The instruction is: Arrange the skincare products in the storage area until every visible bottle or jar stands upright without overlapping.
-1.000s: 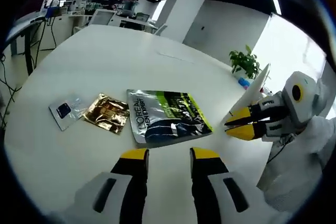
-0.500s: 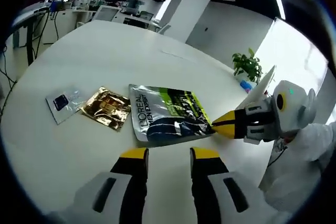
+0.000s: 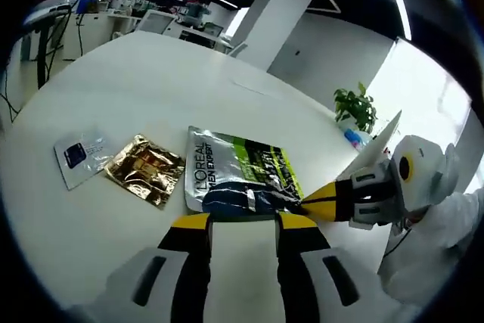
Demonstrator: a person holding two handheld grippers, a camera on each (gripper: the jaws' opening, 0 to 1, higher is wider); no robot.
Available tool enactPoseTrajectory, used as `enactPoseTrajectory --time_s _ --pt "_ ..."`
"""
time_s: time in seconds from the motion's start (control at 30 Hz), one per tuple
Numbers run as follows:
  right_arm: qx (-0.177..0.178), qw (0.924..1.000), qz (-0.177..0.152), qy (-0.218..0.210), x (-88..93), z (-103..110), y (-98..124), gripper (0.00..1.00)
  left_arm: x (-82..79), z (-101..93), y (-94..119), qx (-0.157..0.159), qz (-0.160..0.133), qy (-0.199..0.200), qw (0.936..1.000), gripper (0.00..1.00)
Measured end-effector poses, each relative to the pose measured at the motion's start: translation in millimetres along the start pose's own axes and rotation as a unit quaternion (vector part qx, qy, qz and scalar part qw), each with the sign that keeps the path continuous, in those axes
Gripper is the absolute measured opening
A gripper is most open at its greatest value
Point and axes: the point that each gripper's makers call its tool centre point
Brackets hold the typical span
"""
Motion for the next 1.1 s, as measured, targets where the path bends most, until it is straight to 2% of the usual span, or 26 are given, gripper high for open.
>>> enactPoseTrajectory --time_s 0.07,0.13,0.2,0.27,0.33,0.37,0.47,0.53,0.67,0.8,0.93,1.1 --pt "0.003 1.0 0.001 0.01 -0.1 0.9 0.1 0.0 -6.8 0.6 -3.4 0.004 -0.021 0.043 0.9988 0.28" --pt "0.007 0.9997 0.004 0.024 -0.4 2.0 -0.4 0.0 -14.2 10.4 -9.5 0.003 -0.042 0.075 0.9963 0.28" --pt "0.006 0.9996 0.004 0.026 -1.0 2.2 -1.1 0.0 -21.9 5.4 -13.9 0.0 -0.062 0.104 0.9926 0.28" --pt "0.003 0.9997 0.003 0.024 -1.2 2.2 -1.1 0.0 -26.7 10.9 -17.3 0.001 -0.077 0.125 0.9891 0.26" --pt "-0.004 0.9999 0.003 0.016 -1.5 1.9 -0.8 0.0 -24.5 18.4 -21.2 -0.009 -0.072 0.138 0.9878 0.26" --pt "-0.006 0.9999 0.003 0.014 -1.5 1.9 -0.6 0.0 -24.9 25.7 -22.2 -0.029 -0.074 0.128 0.9886 0.26" --pt "-0.007 0.9999 0.003 0.013 -1.3 2.4 -0.7 0.0 -29.5 32.5 -17.0 -0.042 -0.085 0.126 0.9875 0.27" --pt "-0.006 0.9998 0.005 0.017 -1.3 2.8 -1.1 0.0 -22.1 33.0 -17.9 -0.036 -0.065 0.14 0.9874 0.26" --pt "-0.01 0.9998 0.007 0.016 -1.4 2.4 -0.8 0.0 -26.3 36.5 -19.6 -0.035 -0.079 0.157 0.9838 0.25" --pt "-0.017 0.9998 0.007 0.009 -1.1 2.3 -1.3 0.0 -27.5 36.6 -29.0 -0.02 -0.075 0.182 0.9802 0.21" --pt "-0.019 0.9997 0.008 0.009 -1.2 3.0 -1.6 0.0 -27.9 41.6 -33.5 -0.022 -0.077 0.198 0.9769 0.16" --pt "-0.02 0.9997 0.007 0.008 -1.2 3.4 -1.5 0.0 -24.3 40.1 -34.0 -0.021 -0.08 0.202 0.976 0.07"
Point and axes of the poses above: the point that each gripper's makers call its tool centre point, and the gripper's own axes: y roughly backward along the fingers, z roughly to its left, x roughly out of its underside, and after that the axes turned 12 degrees about -y, right-handed
